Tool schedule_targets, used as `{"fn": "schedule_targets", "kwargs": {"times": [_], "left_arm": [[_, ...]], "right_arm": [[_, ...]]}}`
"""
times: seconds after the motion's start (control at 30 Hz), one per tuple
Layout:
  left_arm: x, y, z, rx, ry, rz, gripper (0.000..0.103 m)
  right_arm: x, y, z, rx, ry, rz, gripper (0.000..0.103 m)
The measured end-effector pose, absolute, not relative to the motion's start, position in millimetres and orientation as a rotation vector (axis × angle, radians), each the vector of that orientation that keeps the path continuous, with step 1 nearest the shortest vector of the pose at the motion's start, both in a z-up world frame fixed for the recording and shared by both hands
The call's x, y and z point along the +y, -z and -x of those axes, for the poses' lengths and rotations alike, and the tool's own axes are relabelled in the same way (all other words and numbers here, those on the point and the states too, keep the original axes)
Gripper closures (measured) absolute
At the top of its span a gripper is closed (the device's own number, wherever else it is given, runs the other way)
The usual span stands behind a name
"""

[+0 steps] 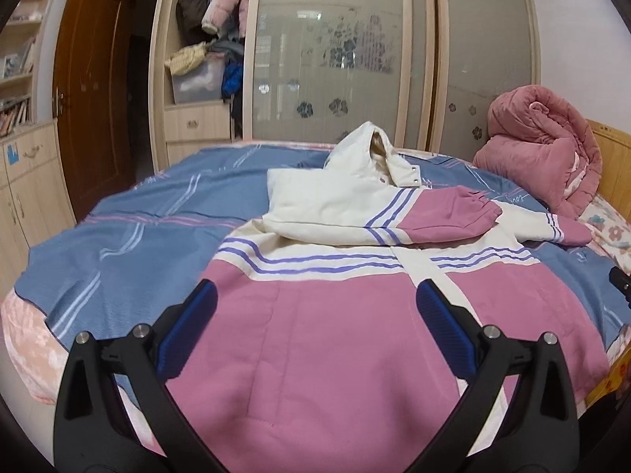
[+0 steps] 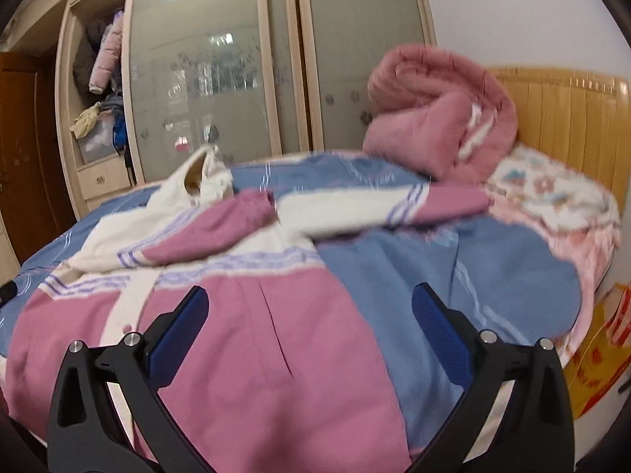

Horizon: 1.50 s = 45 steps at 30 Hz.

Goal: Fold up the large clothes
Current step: 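Move the right gripper toward the other sleeve's pink cuff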

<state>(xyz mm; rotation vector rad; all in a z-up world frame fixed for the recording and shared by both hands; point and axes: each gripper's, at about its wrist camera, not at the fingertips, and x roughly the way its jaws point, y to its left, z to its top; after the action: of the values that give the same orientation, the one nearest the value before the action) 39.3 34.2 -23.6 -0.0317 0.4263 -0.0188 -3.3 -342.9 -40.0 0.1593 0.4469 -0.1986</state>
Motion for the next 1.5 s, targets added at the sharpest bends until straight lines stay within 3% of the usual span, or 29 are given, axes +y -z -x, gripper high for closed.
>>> {"fn": "schedule_targets", "kwargs": {"times": [1.27, 1.5], "left_arm": [[35, 25, -36, 0.422, 0.011, 0.004, 0.002], [34, 26, -39, 0.429, 0.021, 0.003, 0.002]], "right_arm": [[-328, 39, 6, 0.43, 0.234, -0.051, 0.001], [-383, 17, 2, 0.437, 0.165, -0.365, 0.001]]}}
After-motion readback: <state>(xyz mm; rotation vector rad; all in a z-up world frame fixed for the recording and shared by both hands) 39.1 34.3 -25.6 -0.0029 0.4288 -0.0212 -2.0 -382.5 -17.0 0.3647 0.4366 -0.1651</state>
